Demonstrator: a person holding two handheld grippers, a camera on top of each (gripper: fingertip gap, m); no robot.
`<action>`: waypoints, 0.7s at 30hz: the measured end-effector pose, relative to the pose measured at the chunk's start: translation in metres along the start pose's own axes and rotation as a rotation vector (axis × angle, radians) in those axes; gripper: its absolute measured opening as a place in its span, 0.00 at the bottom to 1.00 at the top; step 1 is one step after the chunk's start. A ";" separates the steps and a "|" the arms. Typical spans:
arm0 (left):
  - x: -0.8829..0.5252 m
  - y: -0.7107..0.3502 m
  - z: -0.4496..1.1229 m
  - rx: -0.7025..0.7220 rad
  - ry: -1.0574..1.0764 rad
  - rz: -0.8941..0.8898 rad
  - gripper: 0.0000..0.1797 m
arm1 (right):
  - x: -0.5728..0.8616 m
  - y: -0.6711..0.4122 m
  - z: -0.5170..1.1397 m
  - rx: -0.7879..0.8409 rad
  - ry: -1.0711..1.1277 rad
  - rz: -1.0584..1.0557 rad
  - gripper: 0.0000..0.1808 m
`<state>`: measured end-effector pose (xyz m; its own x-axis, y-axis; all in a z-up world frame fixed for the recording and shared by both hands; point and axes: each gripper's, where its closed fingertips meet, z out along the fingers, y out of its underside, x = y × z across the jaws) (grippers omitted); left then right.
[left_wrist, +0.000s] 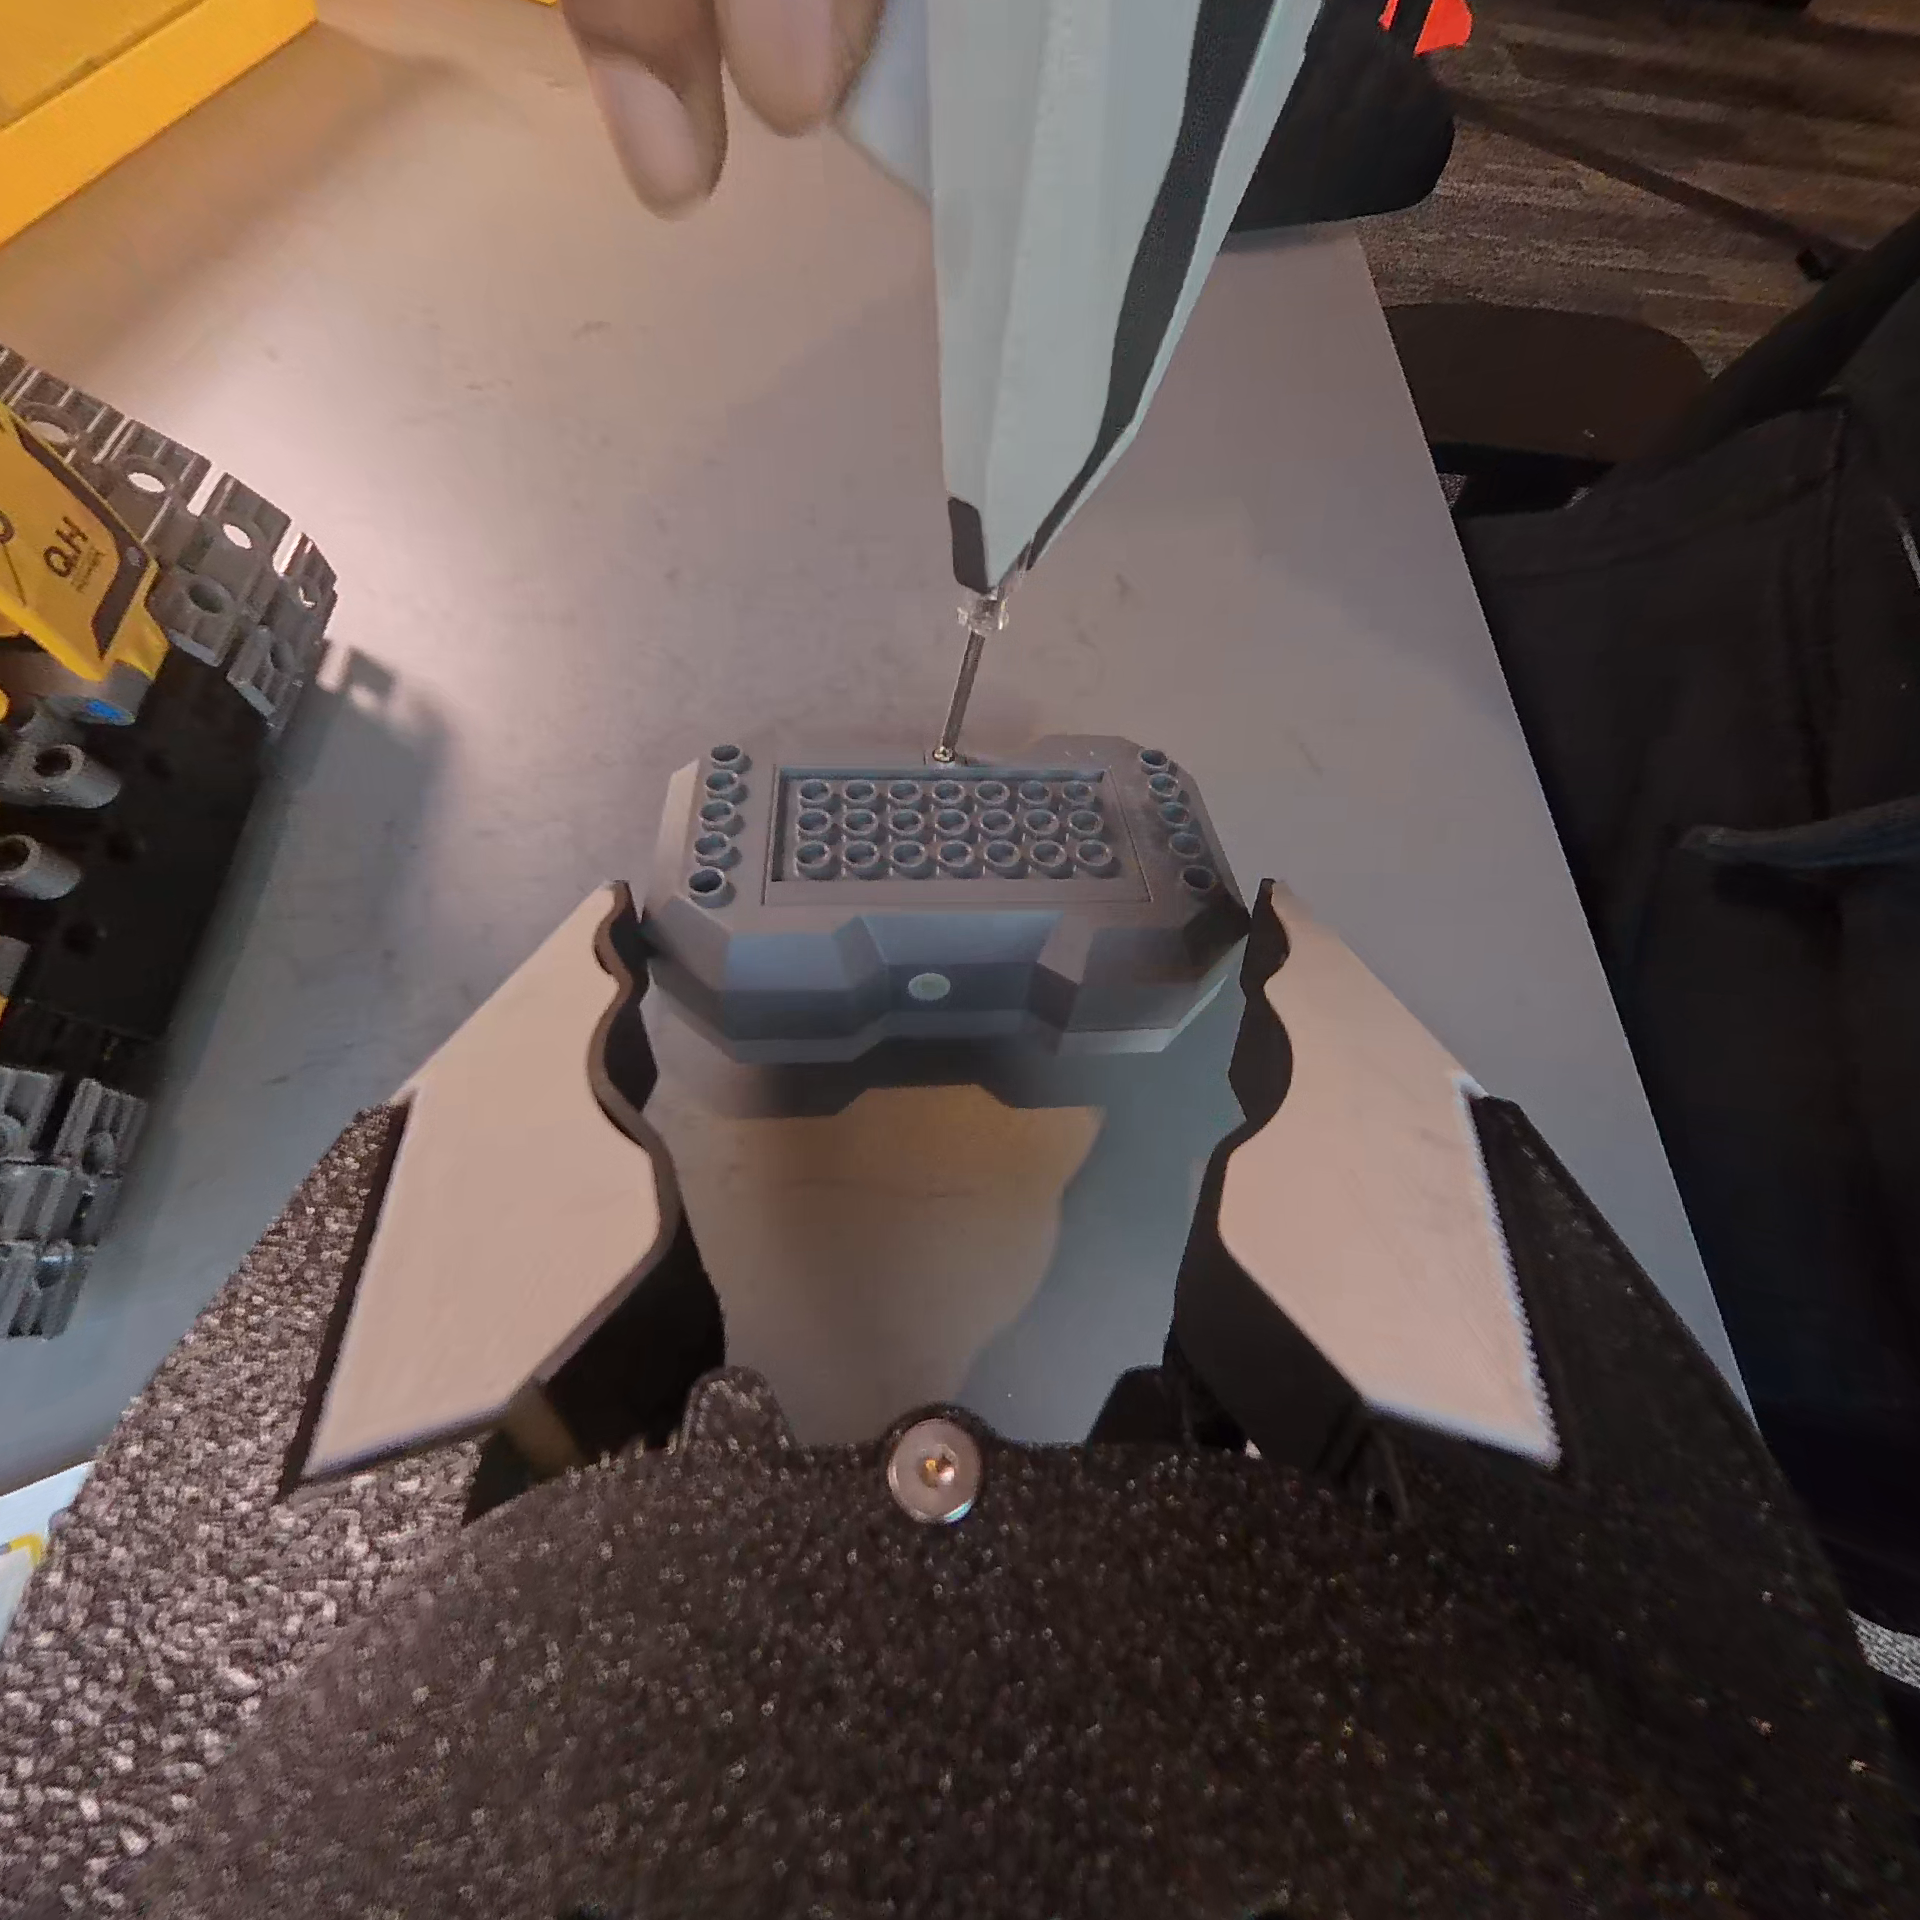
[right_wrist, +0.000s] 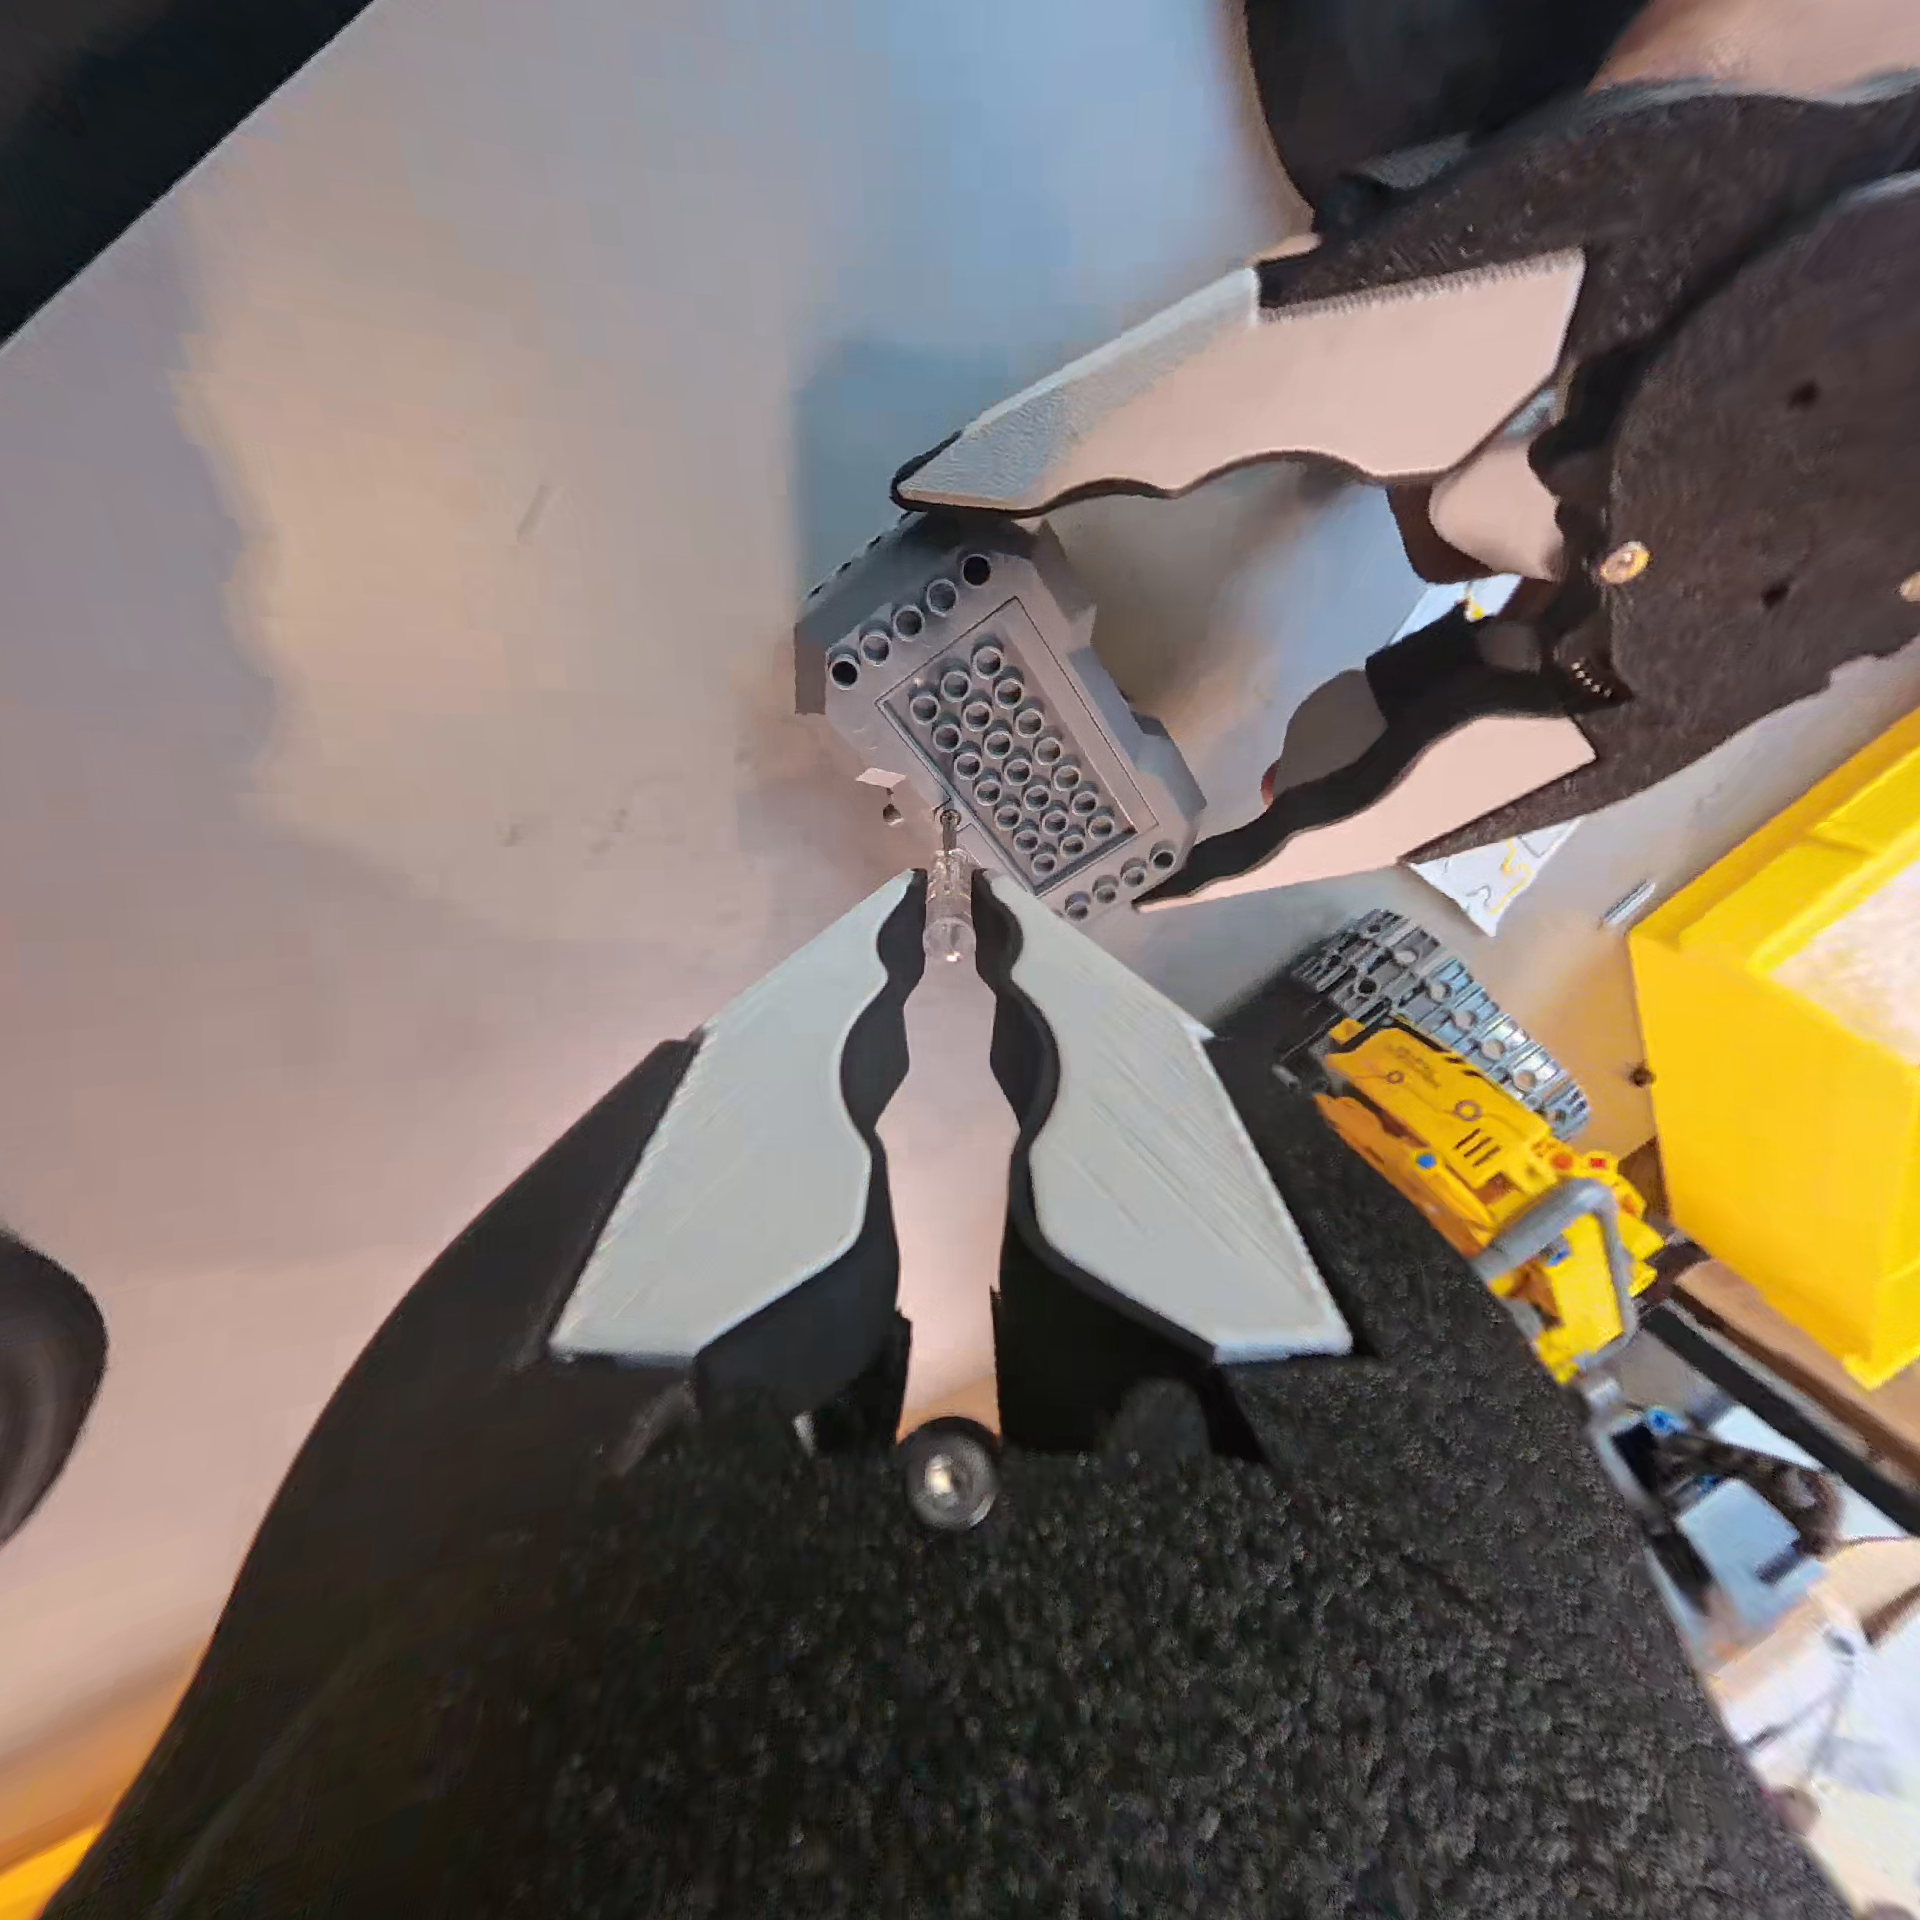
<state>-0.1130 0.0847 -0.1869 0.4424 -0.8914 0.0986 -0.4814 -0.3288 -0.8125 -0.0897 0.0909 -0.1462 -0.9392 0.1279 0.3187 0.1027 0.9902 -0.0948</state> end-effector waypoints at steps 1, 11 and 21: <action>0.000 0.000 0.000 0.001 0.000 0.000 0.63 | 0.000 0.001 0.000 -0.002 0.003 0.033 0.05; 0.000 0.000 0.000 0.002 0.003 0.001 0.63 | -0.001 0.010 0.007 0.018 -0.006 0.353 0.04; 0.000 0.000 0.001 -0.003 0.000 0.000 0.63 | -0.001 0.010 0.007 0.040 -0.055 0.702 0.04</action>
<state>-0.1120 0.0846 -0.1877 0.4423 -0.8914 0.0992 -0.4831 -0.3299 -0.8110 -0.0899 0.1007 -0.1538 -0.6710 0.7315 0.1213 0.6791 0.6720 -0.2955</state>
